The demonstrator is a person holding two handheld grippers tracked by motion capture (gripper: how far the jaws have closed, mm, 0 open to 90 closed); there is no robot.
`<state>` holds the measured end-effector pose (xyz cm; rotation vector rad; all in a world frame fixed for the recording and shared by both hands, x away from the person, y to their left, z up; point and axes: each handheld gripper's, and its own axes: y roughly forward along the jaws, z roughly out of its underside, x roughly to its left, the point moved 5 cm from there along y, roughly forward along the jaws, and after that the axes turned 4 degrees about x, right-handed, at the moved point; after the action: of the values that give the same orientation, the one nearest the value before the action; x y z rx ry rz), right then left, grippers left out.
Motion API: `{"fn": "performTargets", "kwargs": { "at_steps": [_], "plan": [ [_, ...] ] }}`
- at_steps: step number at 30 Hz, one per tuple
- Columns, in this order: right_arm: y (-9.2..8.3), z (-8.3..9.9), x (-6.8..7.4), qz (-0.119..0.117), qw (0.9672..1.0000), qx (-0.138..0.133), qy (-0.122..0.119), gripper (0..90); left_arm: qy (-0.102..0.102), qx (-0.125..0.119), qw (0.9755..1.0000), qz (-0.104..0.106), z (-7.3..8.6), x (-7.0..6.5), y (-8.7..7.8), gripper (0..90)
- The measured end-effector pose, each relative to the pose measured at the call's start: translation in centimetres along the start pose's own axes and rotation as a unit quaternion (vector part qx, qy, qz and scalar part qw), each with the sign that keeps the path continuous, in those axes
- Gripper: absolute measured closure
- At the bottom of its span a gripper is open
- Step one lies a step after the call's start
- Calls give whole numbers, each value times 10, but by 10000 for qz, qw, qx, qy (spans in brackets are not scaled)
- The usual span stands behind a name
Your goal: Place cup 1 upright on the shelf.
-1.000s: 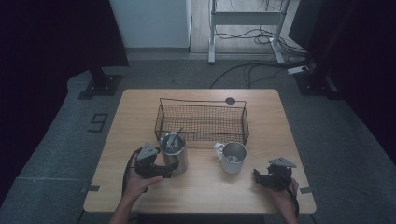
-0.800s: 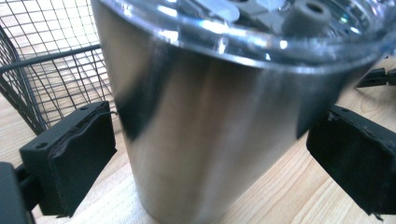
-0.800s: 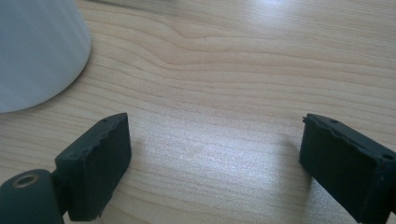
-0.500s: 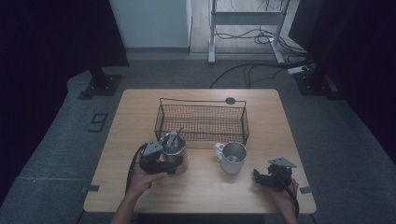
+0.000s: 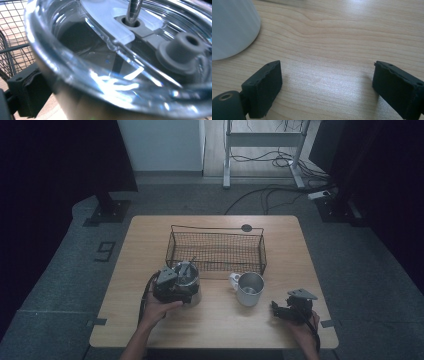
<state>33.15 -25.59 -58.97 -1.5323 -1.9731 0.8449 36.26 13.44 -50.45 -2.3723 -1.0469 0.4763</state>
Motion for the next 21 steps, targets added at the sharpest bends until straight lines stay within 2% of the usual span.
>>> {"fn": "performTargets", "kwargs": {
  "at_steps": [5, 10, 21],
  "plan": [
    [0, 0, 0, -4, 10000, -5, 0, 89, 125, -21, 9999, -92, -4, -1, 8, 1],
    [0, 0, 0, 0, 10000, -3, -9, 90, 165, -63, 9996, -208, -5, -1, 13, 11],
    [0, 0, 0, 3, 10000, -5, -4, 92, 314, -72, 9992, -216, -4, -2, 12, 33]
  ]
}}
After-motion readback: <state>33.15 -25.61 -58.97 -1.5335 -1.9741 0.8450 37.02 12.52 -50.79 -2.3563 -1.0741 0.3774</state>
